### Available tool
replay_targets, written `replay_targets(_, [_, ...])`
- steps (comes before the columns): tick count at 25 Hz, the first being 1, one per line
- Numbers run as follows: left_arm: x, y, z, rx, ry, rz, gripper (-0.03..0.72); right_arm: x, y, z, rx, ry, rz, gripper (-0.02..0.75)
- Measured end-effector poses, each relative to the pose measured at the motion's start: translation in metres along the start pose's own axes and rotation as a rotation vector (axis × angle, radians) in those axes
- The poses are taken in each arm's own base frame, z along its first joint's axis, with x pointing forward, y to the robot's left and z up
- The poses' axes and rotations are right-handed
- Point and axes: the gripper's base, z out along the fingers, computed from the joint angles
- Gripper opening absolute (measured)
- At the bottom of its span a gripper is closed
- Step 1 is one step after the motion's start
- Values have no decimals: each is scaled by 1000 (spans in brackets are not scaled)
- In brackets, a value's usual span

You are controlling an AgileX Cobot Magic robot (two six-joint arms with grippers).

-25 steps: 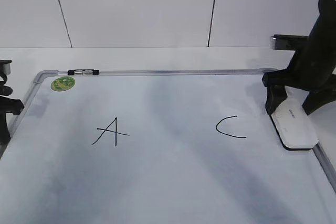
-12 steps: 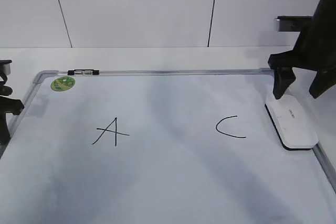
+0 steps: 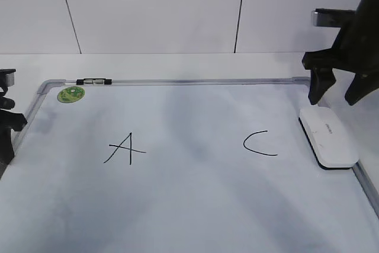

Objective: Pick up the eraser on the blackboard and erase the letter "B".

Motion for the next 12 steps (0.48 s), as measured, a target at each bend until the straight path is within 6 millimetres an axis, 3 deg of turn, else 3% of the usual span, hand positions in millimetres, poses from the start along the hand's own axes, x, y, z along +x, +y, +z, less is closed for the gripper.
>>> replay_targets(8, [-19, -3, -35, 7, -6, 22, 209, 13, 2, -45, -7, -108, -4, 544])
replay_targets(12, [-16, -5, -42, 14, 52, 28, 209, 23, 4, -70, -12, -173, -8, 544])
